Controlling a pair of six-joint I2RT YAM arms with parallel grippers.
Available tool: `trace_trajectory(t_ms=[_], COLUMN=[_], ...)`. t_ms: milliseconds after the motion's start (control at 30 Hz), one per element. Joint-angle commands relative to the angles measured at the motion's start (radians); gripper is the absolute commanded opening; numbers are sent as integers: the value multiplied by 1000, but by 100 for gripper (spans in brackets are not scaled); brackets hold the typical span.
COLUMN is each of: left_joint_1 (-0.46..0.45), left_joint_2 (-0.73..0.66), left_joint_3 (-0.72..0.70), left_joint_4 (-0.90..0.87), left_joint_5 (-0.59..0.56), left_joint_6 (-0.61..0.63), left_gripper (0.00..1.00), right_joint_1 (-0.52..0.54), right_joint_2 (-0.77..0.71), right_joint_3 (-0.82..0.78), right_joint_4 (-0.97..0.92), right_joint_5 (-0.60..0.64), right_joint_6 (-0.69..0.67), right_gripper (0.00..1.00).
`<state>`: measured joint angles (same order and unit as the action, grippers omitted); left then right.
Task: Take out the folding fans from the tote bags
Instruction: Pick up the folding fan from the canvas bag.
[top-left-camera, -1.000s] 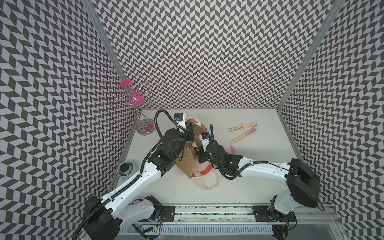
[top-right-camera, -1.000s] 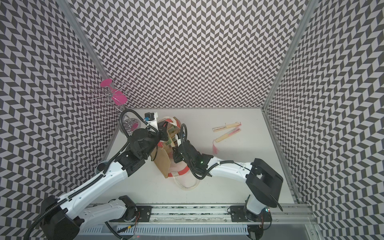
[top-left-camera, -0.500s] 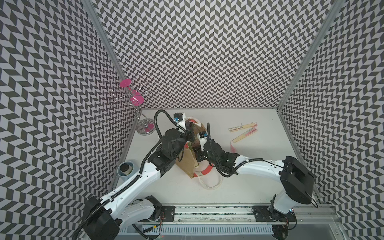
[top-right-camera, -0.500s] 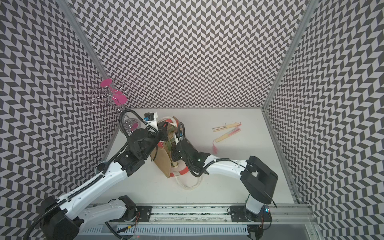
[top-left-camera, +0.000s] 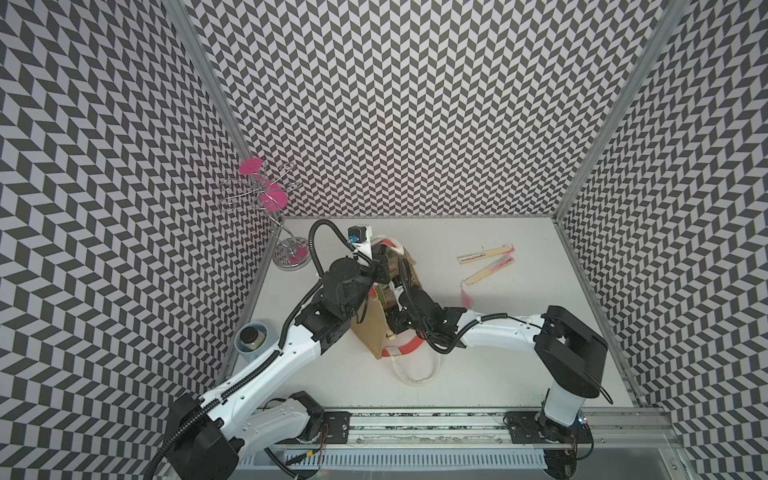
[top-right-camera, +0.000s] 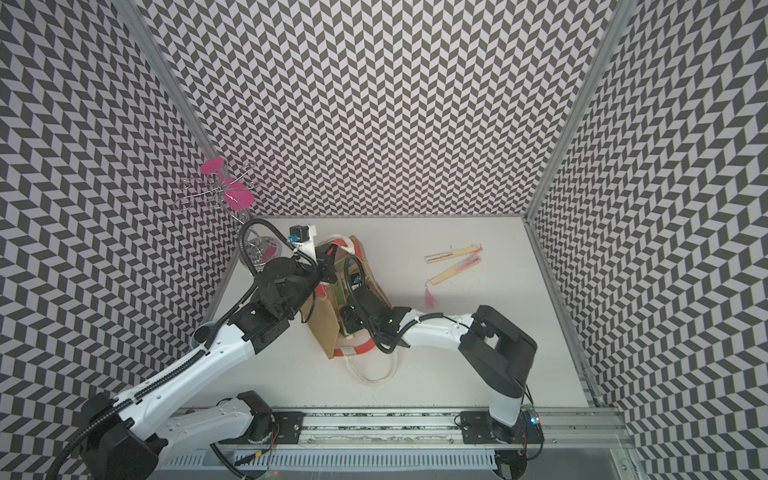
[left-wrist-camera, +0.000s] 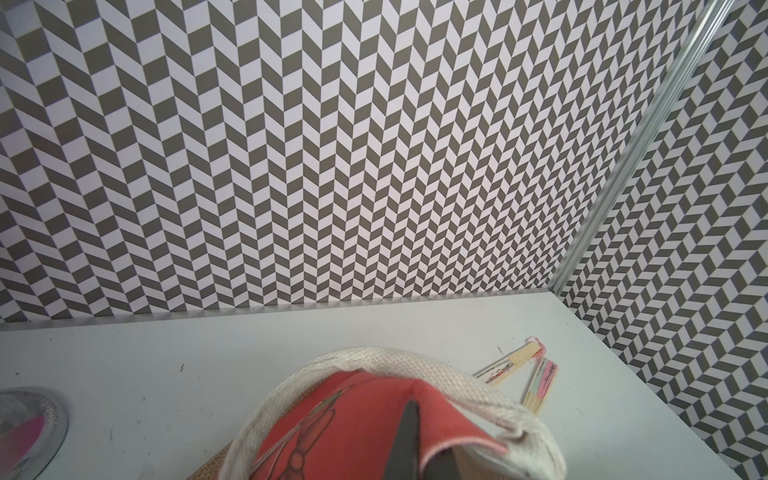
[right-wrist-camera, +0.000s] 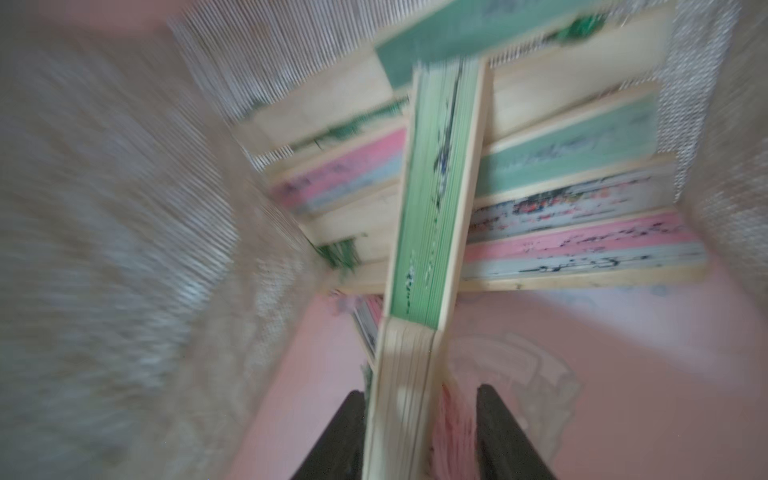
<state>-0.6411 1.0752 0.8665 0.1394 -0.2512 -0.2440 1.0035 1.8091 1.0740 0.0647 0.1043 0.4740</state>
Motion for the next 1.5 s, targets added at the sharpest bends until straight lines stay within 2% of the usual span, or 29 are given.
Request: trace_trajectory(t_ms=[0,500,700,867,1200,1367,1467], left_joint_1=[0,0,1,4,12,18,21], left_joint_2=[-39,-47,-50,-47,-47,-47,-49], left_joint_3=[46,52,52,52,49,49,49], left_joint_4=[77,55,52,55,55,54,53], left_joint_5=[16,17,3,1,0,-3,-3], left_joint_6=[-15,-8,0,0,0,2,2], left_gripper=[0,0,0,0,0,0,0], right_joint_1=[-3,-8,-17,-17,-16,-17,-16], right_joint_2=[39,160,170,190,168,97,39], right_joint_3=[55,236,239,252,250,223,195], right_joint_4=[5,-19,-25,-38,-39,-26,-5], right_joint_5=[11,17,8,-8,-24,-37,-52], right_joint_6=[-7,-13,1,-6,-21,-25,-26], right_gripper=[46,47,45,47,23,7,3])
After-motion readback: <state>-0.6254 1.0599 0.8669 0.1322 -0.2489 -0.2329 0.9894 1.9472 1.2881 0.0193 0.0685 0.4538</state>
